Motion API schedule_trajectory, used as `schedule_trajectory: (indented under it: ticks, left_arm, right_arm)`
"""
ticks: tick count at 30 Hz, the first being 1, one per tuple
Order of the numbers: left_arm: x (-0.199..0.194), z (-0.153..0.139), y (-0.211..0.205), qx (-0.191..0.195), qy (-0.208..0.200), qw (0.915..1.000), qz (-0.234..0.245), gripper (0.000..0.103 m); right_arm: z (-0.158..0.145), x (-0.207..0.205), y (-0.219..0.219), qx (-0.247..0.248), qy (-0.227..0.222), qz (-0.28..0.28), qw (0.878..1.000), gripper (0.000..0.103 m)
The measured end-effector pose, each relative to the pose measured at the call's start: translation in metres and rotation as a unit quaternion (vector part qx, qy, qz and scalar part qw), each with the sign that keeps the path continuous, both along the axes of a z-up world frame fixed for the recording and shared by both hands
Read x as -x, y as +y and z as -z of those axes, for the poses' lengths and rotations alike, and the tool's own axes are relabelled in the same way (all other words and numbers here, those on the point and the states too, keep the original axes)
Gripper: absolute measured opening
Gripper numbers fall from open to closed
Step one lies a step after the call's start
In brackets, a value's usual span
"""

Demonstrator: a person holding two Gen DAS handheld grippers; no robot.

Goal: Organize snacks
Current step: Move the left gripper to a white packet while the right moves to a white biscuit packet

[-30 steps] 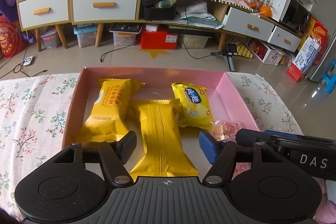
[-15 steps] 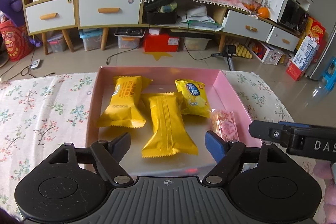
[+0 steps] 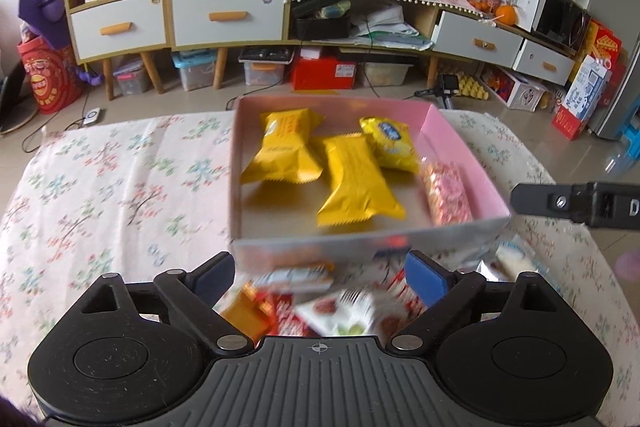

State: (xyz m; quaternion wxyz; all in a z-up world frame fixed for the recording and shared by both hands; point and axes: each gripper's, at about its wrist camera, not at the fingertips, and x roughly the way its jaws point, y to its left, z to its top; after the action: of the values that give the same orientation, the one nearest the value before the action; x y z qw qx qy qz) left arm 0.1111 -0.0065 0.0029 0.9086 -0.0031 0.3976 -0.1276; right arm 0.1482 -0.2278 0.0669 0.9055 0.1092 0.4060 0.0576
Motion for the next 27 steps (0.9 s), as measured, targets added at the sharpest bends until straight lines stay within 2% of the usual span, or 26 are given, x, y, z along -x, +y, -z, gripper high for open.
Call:
schedule_trajectory:
  ticks: [7, 15, 20, 27]
  left_arm:
    - [0.022, 0.009, 0.02, 0.002, 0.015, 0.9996, -0.023, 0.096]
    - [0.043, 0.03, 0.043, 0.016, 0.038, 0.9986, -0.032, 0.096]
    - [0.062, 0.039, 0.05, 0.023, 0.025, 0.9994, 0.0, 0.096]
    - [0.084, 0.042, 0.054, 0.034, -0.023, 0.9978, 0.053, 0.095]
  right_arm:
    - [0.005, 0.017, 0.007, 0.007, -0.005, -0.02, 1.0, 0.098]
    - [0.02, 0.041, 0.021, 0.028, 0.0, -0.061, 0.998, 0.1]
    - [0.025, 0.057, 0.029, 0.041, -0.011, -0.096, 0.994, 0.101]
    - [0.033, 0.071, 0.039, 0.042, -0.025, -0.136, 0.989, 0.101]
